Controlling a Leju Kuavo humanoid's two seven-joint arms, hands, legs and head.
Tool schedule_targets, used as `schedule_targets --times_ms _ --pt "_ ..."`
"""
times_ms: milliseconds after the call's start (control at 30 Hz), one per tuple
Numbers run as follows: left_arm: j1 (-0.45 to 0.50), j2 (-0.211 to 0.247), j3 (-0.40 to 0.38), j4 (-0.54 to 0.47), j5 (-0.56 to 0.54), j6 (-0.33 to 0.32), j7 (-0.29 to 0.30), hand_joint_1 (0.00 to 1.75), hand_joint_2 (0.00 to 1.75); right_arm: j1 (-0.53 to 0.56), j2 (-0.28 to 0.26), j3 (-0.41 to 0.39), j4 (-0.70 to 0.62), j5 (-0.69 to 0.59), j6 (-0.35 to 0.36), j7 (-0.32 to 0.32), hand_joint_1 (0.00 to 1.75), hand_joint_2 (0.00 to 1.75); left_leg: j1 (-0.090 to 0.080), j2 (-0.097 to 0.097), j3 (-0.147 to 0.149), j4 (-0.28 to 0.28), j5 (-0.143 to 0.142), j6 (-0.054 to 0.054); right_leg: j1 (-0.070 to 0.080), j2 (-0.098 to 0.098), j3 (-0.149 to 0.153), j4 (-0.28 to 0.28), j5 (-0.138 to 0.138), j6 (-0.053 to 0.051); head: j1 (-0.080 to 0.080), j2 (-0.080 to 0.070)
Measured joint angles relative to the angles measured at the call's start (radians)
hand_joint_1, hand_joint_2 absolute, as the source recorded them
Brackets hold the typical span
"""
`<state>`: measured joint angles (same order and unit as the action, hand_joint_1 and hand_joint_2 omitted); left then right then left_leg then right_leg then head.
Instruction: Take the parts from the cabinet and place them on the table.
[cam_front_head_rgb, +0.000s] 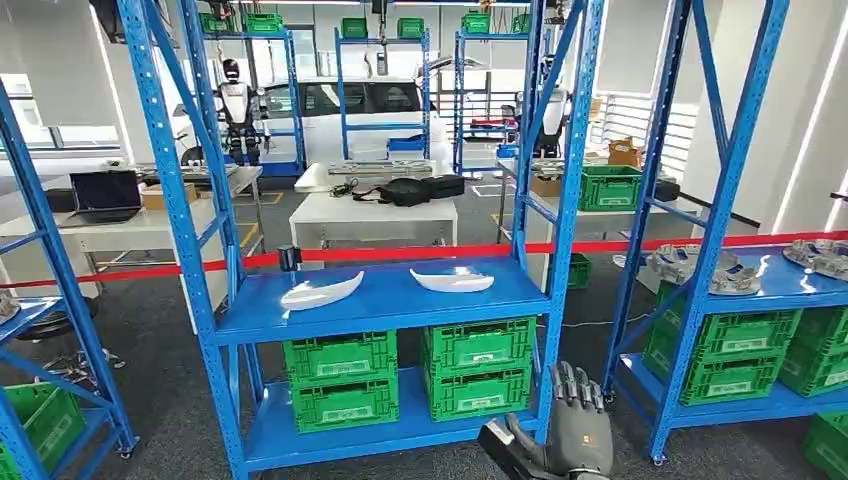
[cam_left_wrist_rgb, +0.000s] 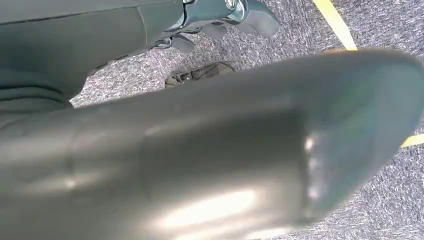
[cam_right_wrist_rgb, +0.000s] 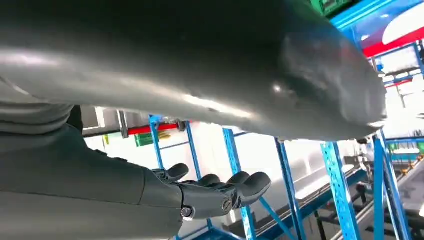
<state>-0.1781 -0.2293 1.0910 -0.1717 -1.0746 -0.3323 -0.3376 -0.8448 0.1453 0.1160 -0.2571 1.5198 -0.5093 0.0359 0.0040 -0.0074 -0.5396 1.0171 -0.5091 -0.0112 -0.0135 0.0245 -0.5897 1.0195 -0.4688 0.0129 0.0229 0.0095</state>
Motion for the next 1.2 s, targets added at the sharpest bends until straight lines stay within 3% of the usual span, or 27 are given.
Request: schedule_targets --times_ms 933,1033,1100,1167,1200 --pt "0.0 0.001 0.0 0.0 0.006 0.005 -0.006 0.0 0.0 0.152 0.048 0.0 0.004 -0.066 0.026 -0.036 0.0 0.0 -0.004 0.0 -0.004 0.006 -0.002 0.003 -0.004 0.0 -0.002 -0.001 0.002 0.003 0.0 0.0" --pt "0.0 0.001 0.0 0.0 0.006 0.005 -0.013 0.0 0.0 0.154 0.056 0.0 0.004 -0.066 0.024 -0.037 0.0 0.0 -0.007 0.0 -0.007 0.006 -0.003 0.009 -0.007 0.0 -0.003 -0.006 0.005 0.008 0.0 0.0" --pt "0.0 0.001 0.0 0.0 0.006 0.005 -0.016 0.0 0.0 0.154 0.057 0.0 0.004 -0.066 0.024 -0.037 0.0 0.0 -0.002 0.0 -0.011 -0.008 -0.005 0.023 -0.005 0.0 -0.004 0.012 0.021 0.017 0.0 0.0" --pt "0.0 0.0 0.0 0.0 0.006 0.005 -0.02 0.0 0.0 0.151 0.058 0.0 0.004 -0.066 0.024 -0.039 0.0 0.0 0.003 0.004 0.014 -0.016 -0.006 0.037 -0.005 -0.01 -0.035 0.059 0.001 0.016 0.002 0.0" --pt "0.0 0.0 0.0 0.0 0.006 0.005 -0.021 0.0 0.0 0.147 0.058 0.0 0.004 -0.066 0.024 -0.04 0.0 0.0 0.003 0.006 0.014 -0.016 -0.006 0.039 -0.004 -0.011 -0.068 0.118 -0.032 0.021 0.002 0.0"
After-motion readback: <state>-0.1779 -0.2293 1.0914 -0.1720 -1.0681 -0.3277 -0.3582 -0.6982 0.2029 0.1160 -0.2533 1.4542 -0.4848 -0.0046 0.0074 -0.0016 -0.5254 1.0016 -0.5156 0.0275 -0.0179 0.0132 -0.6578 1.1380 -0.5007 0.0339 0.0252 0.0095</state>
